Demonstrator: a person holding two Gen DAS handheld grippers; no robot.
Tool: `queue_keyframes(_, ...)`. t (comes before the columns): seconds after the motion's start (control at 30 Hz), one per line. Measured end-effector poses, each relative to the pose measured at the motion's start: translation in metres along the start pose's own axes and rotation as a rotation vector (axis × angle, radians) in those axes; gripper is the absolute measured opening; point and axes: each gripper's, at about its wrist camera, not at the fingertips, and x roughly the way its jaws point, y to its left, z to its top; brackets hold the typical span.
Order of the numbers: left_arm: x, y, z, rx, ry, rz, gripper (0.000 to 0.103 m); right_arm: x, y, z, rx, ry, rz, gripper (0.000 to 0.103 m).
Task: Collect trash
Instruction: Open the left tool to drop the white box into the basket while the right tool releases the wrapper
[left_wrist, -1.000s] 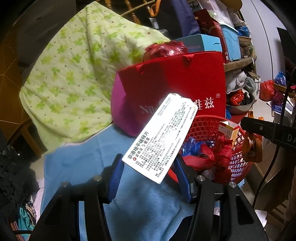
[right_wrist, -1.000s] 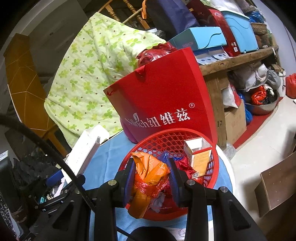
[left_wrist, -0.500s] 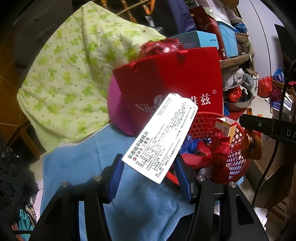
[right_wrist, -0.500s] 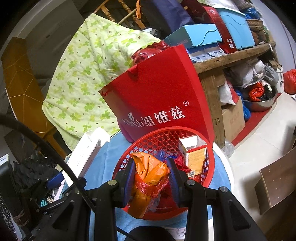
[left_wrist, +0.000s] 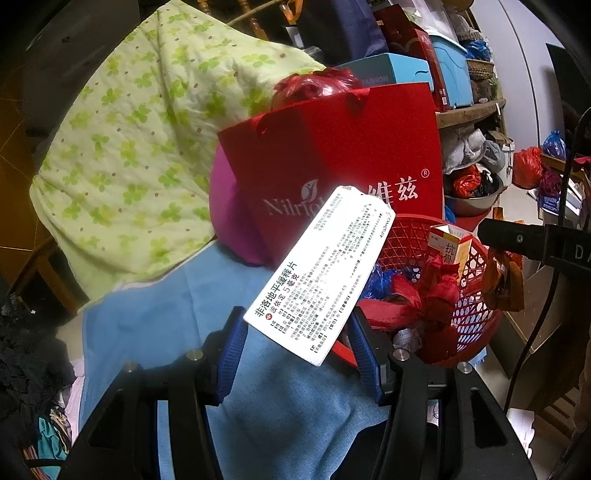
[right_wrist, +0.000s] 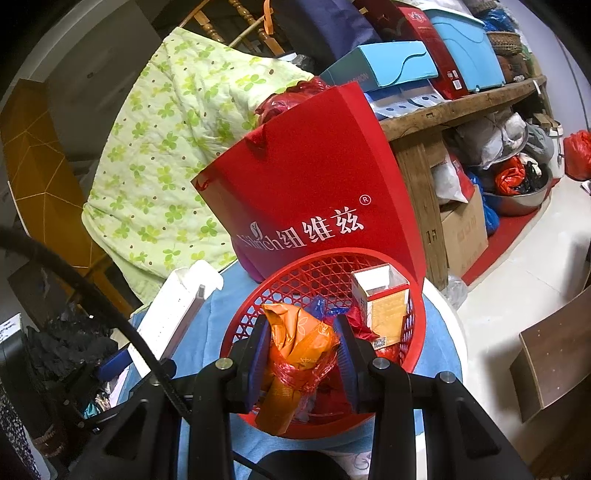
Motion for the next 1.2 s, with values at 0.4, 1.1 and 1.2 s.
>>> queue_keyframes(0.4, 0.008, -0.004, -0.002, 0.001, 0.018, -0.003, 0.057, 0.003, -0.004, -0.003, 0.020, 0.004, -0.010, 0.037)
queue_keyframes(1.1, 0.024, -0.006, -0.011, -0.002, 0.058, -0.023, 0.057, 0.019, -0.010, -0.003, 0.046, 0.023, -0.020, 0.037)
queue_keyframes(1.2, 0.027, -0.007, -0.012, -0.002, 0.065, -0.026, 0.057, 0.021, -0.010, -0.002, 0.050, 0.023, -0.019, 0.037)
